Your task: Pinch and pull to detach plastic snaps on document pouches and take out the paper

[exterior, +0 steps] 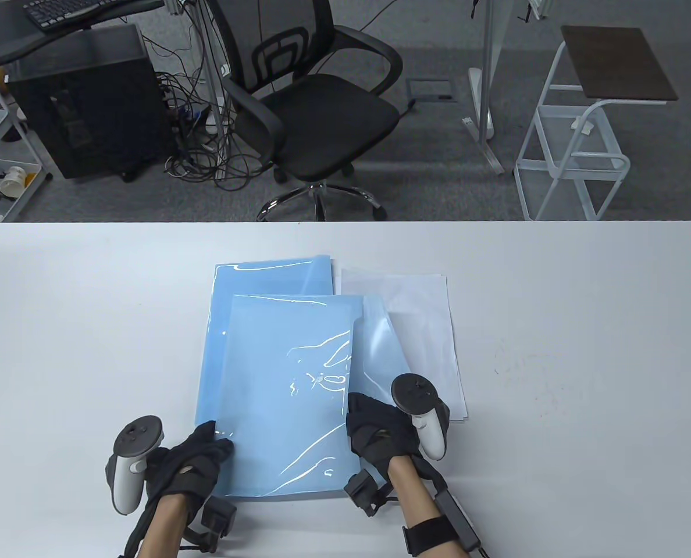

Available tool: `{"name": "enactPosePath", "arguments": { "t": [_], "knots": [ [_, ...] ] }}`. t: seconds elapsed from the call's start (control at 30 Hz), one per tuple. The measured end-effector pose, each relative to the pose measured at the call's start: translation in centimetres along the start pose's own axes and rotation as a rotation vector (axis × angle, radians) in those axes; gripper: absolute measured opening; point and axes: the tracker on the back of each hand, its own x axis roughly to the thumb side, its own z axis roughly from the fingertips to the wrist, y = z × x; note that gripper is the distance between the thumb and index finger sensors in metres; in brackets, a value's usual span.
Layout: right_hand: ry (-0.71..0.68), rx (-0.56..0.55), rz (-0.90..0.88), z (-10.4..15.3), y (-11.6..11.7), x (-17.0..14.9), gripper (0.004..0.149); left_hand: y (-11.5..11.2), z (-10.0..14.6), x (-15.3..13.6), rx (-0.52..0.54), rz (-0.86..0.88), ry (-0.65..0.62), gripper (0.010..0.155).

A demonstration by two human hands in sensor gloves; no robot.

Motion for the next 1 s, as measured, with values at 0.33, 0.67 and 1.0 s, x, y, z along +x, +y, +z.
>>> {"name": "enactPosePath", "arguments": {
  "t": [0.33,0.67,1.0],
  "knots": [
    [0.053,-0.293,0.176,2.1,-1.0,1.8,0.051,0.0,0.2,0.3,0.015,0.019,-0.021,0.052],
    [0.108,-0.311,0.205,4.4,-6.2,2.9,0.051,1.1,0.4,0.2,0.058,0.029,-0.017,0.051],
    [0.121,-0.388,0.143,7.7,-13.7,2.5,0.047,1.4,0.5,0.2,0.074,0.037,-0.009,0.05]
  ]
}}
